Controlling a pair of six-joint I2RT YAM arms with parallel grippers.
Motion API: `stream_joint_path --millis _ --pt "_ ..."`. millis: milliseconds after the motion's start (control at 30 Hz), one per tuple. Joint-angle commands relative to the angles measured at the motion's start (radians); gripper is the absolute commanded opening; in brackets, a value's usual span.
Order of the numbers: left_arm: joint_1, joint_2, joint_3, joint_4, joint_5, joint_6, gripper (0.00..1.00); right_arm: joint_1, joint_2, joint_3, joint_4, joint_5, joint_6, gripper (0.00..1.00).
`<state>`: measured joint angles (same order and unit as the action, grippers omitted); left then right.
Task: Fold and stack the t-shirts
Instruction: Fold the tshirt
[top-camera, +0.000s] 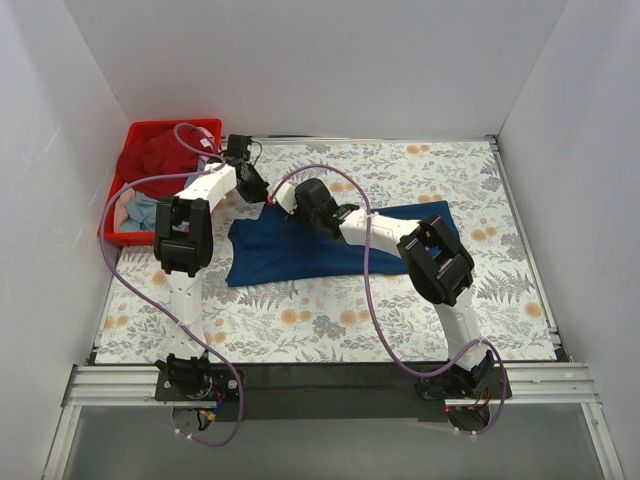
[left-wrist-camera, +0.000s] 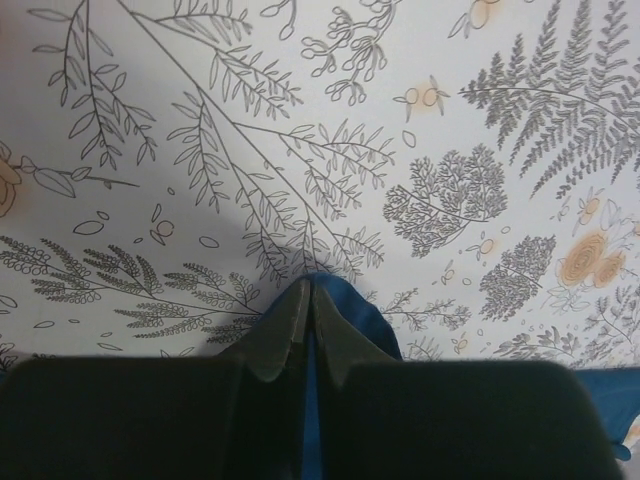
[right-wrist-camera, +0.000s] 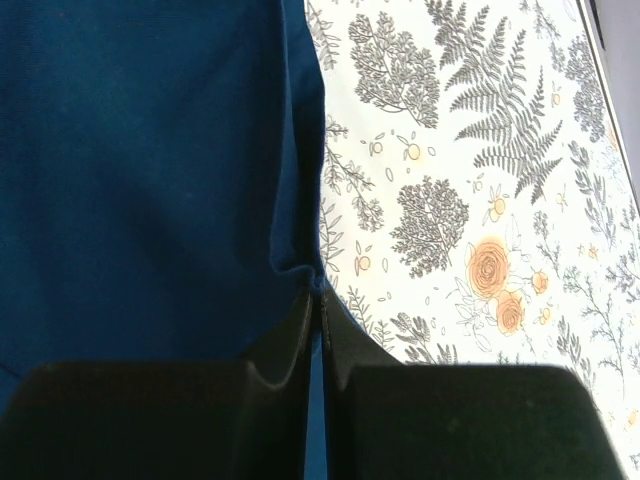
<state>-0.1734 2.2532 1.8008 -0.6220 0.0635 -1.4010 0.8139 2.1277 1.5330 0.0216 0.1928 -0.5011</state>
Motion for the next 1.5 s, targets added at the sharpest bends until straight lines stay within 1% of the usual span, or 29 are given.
stream_joint_path --millis 0,267,400,833,1133,1400,1433,1467 --pt "-0.005 -0.093 0.049 0.037 0.002 0.025 0.0 0.004 -0.043 -0.011 0.043 0.054 0.013 0.07" --pt "-0.005 -0.103 0.066 0.064 0.009 0.043 0.0 0.004 -0.057 -0.017 0.052 0.069 0.022 0.07" --pt "-0.005 -0.125 0.031 0.062 0.016 0.039 0.0 0.004 -0.074 -0.025 0.054 0.048 0.024 0.07" --pt "-0.005 -0.277 -0.204 0.091 -0.011 0.008 0.0 0.018 -0.156 -0.114 0.041 -0.032 0.016 0.11" --pt "-0.003 -0.432 -0.408 0.136 -0.034 -0.016 0.0 0.041 -0.193 -0.178 0.018 -0.078 0.019 0.14" --pt "-0.005 -0.555 -0.554 0.159 -0.051 -0.032 0.0 0.064 -0.215 -0.223 -0.002 -0.107 0.029 0.14" --pt "-0.003 -0.569 -0.563 0.16 -0.086 -0.033 0.0 0.065 -0.216 -0.227 -0.002 -0.107 0.033 0.14" --pt "-0.002 -0.575 -0.572 0.16 -0.088 -0.033 0.0 0.065 -0.224 -0.232 -0.002 -0.107 0.035 0.14"
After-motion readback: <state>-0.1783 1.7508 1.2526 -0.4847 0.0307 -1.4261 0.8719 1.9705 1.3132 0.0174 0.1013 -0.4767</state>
